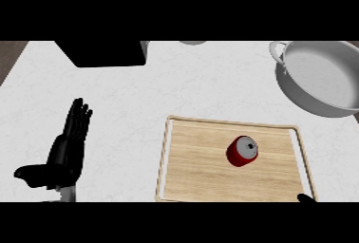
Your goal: Pick the can from the tray and place it in the pot
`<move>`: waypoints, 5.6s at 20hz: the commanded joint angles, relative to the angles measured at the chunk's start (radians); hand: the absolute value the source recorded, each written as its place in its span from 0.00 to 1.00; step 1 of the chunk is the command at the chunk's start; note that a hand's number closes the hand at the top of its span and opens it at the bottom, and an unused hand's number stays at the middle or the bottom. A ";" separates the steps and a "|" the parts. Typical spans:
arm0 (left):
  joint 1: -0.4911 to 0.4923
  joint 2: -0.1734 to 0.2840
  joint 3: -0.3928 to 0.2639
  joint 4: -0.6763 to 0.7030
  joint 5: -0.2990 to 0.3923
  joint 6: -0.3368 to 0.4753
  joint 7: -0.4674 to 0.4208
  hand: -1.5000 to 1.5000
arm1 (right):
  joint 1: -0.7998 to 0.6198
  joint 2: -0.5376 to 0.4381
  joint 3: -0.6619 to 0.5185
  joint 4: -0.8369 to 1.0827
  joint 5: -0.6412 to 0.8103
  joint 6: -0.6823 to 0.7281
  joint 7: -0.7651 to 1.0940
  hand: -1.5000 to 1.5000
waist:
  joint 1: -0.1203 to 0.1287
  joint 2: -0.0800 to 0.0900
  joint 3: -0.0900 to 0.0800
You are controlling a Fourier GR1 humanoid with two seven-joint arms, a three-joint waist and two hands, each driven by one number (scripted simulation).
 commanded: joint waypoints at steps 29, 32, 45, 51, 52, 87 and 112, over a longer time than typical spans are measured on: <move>-0.009 -0.068 -0.025 0.105 -0.050 -0.017 -0.108 0.50 | -0.085 0.158 0.398 0.030 1.026 0.458 1.090 0.00 | 0.042 0.011 0.001; 0.003 -0.078 -0.066 -0.030 -0.088 0.024 0.011 0.50 | -0.198 0.211 0.393 0.123 1.041 0.478 1.135 0.00 | 0.046 0.010 0.001; -0.092 -0.089 0.010 0.061 -0.084 -0.005 0.009 0.50 | -0.277 0.203 0.349 0.272 1.031 0.397 1.096 0.00 | 0.042 0.011 0.001; -0.046 -0.076 0.020 0.008 -0.072 -0.042 0.018 0.50 | -0.228 0.172 0.364 0.313 1.030 0.316 1.015 1.00 | 0.041 0.010 0.001; -0.042 -0.073 0.024 0.043 -0.072 -0.045 -0.030 0.50 | -0.259 0.182 0.372 0.336 1.102 0.246 1.015 1.00 | 0.042 0.010 0.001; -0.133 -0.126 -0.058 0.040 -0.115 -0.067 0.027 0.50 | -1.507 0.039 -0.133 1.330 1.401 0.253 1.632 1.00 | 0.168 0.050 0.001; -0.013 -0.093 -0.002 0.024 -0.083 -0.087 -0.042 0.50 | -1.555 -0.242 -0.320 1.800 1.450 -0.058 1.622 1.00 | 0.087 0.025 0.002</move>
